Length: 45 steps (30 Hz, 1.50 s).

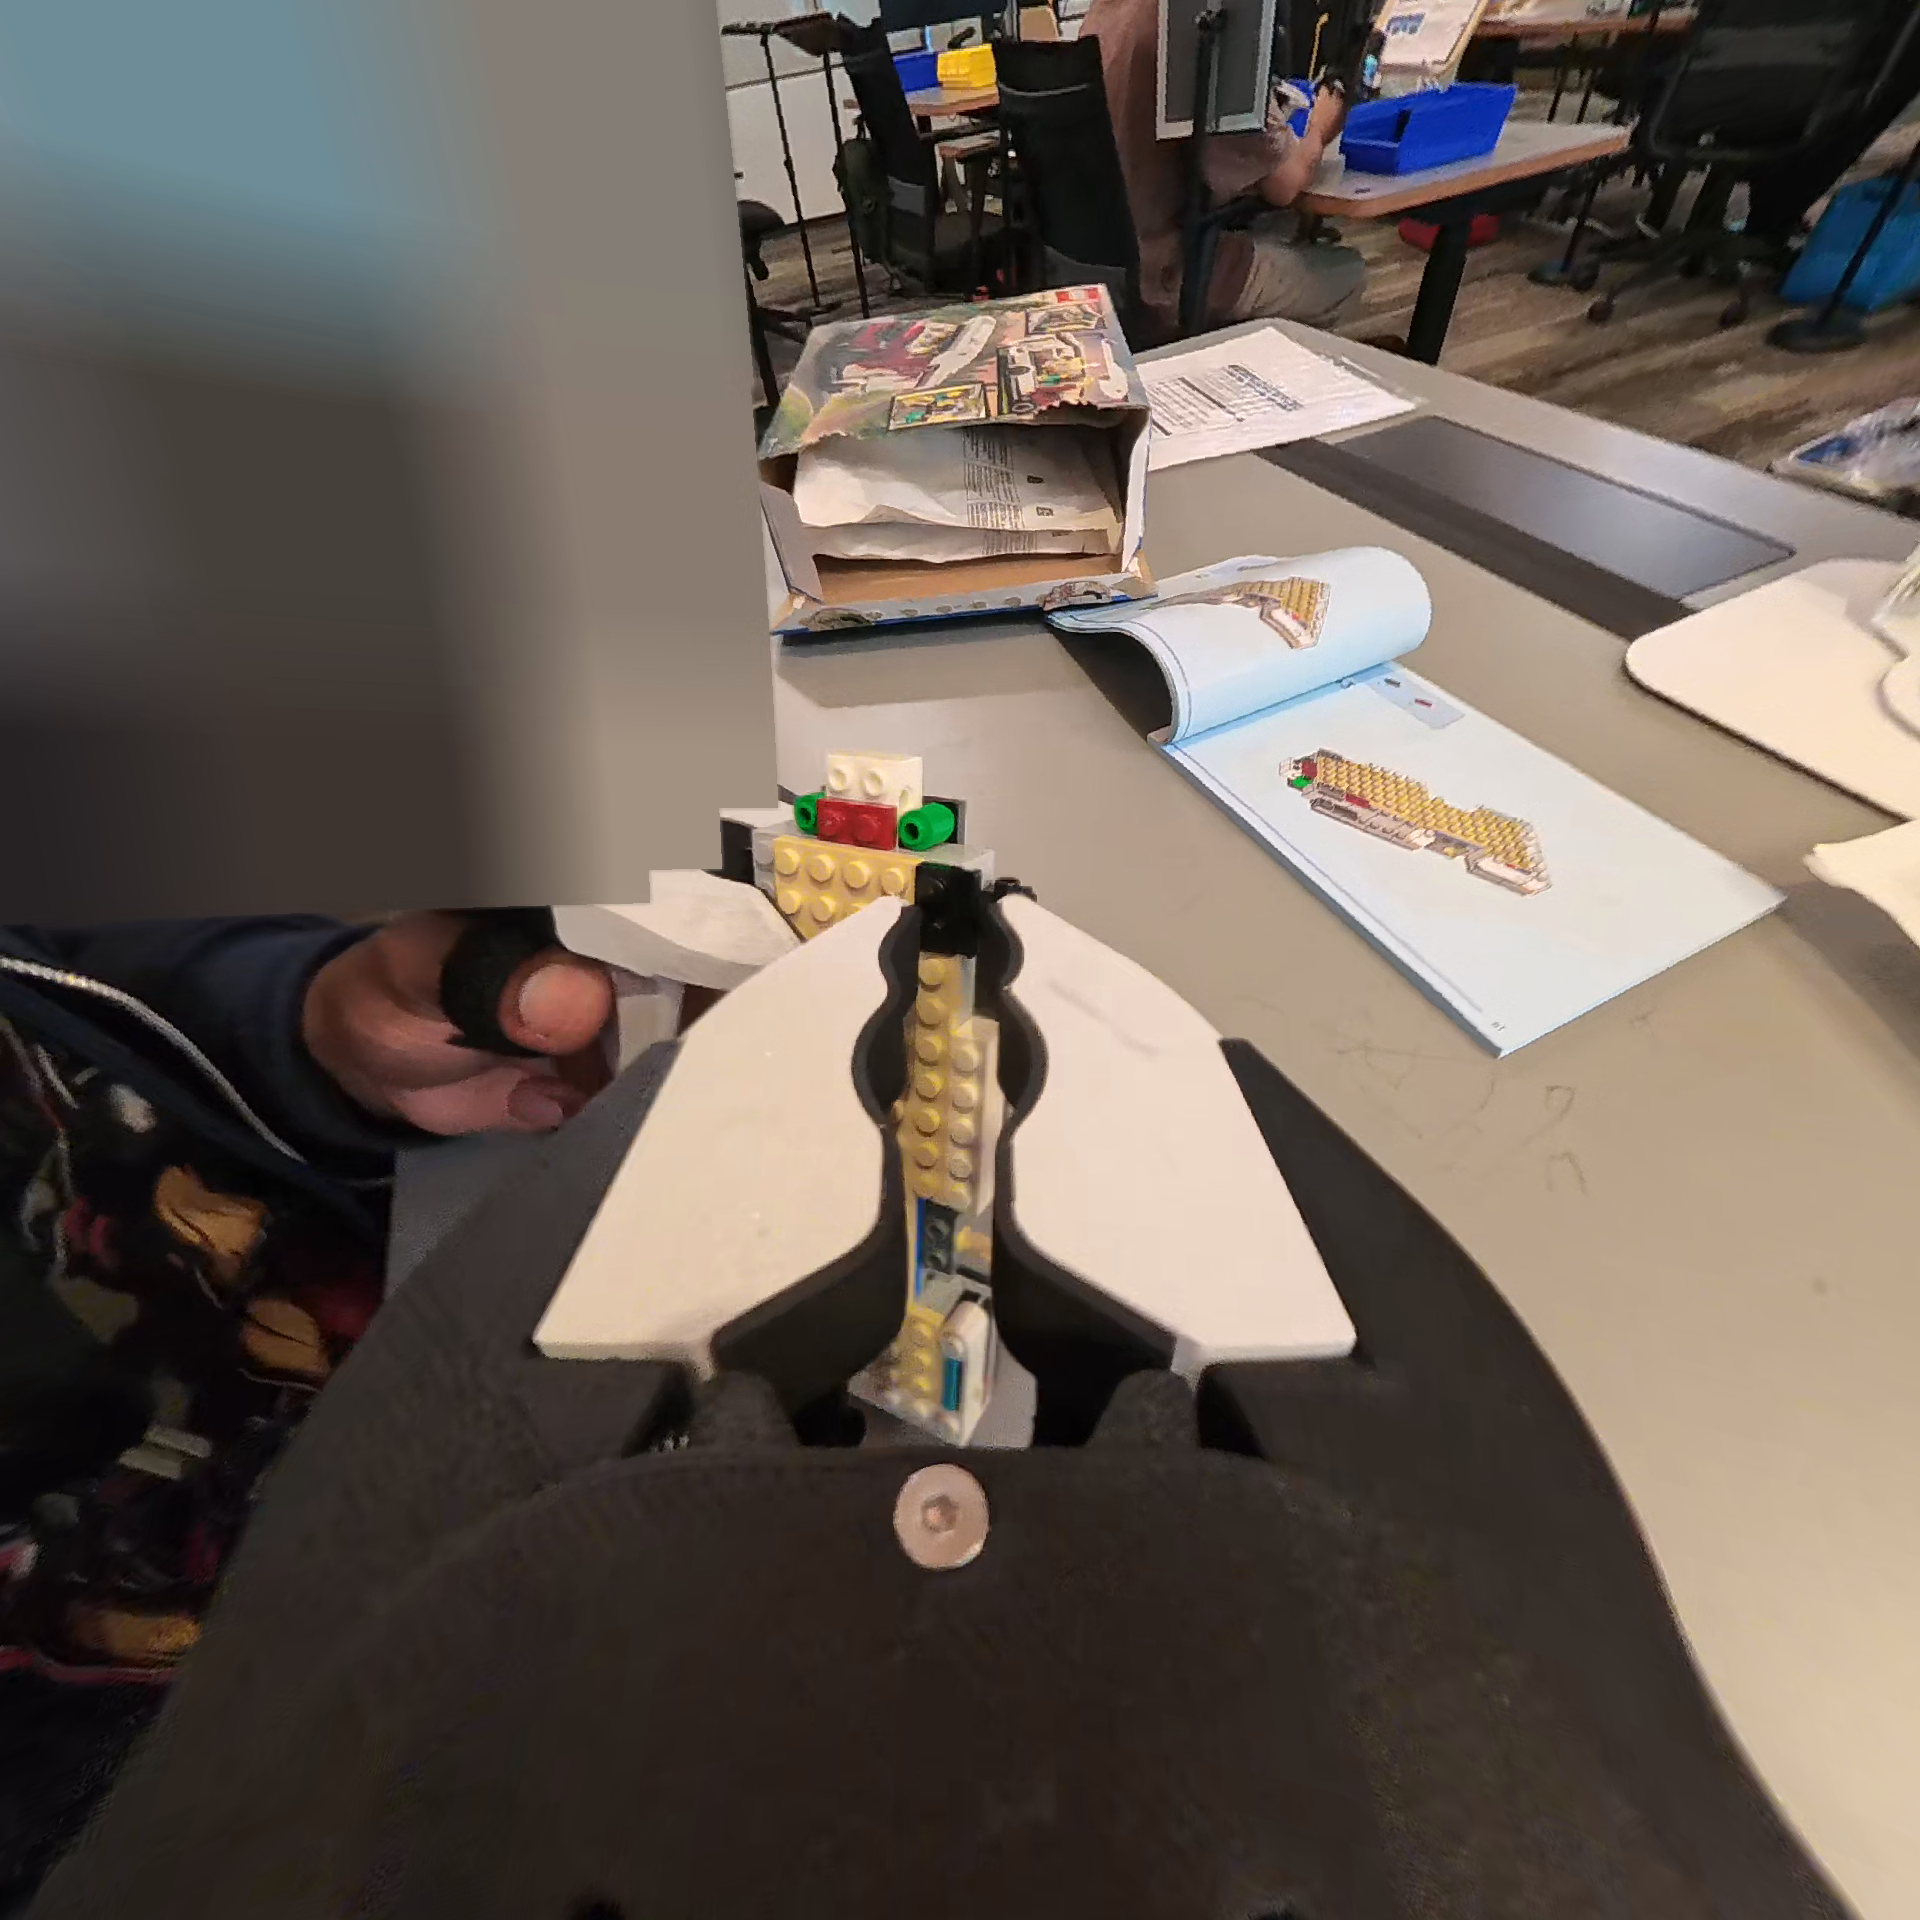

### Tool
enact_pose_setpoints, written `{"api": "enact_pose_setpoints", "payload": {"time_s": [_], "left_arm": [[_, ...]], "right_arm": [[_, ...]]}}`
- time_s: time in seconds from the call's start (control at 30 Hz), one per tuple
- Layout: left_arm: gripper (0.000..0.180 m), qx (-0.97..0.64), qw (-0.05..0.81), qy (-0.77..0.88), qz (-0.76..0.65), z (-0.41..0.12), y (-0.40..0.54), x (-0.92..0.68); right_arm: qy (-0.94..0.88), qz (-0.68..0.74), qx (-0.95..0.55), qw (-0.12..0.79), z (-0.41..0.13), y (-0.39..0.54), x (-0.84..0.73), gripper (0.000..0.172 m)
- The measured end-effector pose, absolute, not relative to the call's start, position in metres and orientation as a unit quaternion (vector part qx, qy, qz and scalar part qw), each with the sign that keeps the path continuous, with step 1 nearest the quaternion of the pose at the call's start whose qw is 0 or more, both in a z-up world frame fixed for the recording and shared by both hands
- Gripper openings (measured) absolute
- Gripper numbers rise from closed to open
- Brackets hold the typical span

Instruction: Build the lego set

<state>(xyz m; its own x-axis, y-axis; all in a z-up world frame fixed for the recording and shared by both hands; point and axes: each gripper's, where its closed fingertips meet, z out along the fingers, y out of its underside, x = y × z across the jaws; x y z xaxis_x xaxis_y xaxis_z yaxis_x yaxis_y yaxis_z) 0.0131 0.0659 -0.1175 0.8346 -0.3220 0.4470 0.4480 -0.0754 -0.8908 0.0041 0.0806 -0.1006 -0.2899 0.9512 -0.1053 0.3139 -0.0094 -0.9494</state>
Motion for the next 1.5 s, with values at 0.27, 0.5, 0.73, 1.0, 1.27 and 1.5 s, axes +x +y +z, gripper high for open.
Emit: {"api": "enact_pose_setpoints", "payload": {"time_s": [0.27, 0.5, 0.73, 1.0, 1.27, 1.5], "left_arm": [[0.024, -0.682, 0.674, -0.016, -0.285, -0.117, 0.065, 0.017], [0.023, -0.684, 0.667, 0.001, -0.296, -0.117, 0.064, 0.020], [0.023, -0.679, 0.656, -0.011, -0.329, -0.118, 0.064, 0.021], [0.023, -0.651, 0.632, -0.073, -0.414, -0.118, 0.067, 0.018], [0.023, -0.623, 0.599, -0.130, -0.486, -0.120, 0.068, 0.017], [0.023, -0.610, 0.592, -0.146, -0.507, -0.120, 0.068, 0.015]], "right_arm": [[-0.693, 0.458, -0.420, 0.366, -0.098, 0.078, 0.008, 0.012], [-0.736, 0.439, -0.382, 0.347, -0.098, 0.077, 0.012, 0.014], [-0.738, 0.444, -0.395, 0.320, -0.100, 0.078, 0.013, 0.013], [-0.710, 0.454, -0.456, 0.286, -0.103, 0.081, 0.009, 0.014], [-0.700, 0.452, -0.483, 0.269, -0.107, 0.082, 0.006, 0.016], [-0.694, 0.457, -0.491, 0.262, -0.108, 0.080, 0.005, 0.016]]}}
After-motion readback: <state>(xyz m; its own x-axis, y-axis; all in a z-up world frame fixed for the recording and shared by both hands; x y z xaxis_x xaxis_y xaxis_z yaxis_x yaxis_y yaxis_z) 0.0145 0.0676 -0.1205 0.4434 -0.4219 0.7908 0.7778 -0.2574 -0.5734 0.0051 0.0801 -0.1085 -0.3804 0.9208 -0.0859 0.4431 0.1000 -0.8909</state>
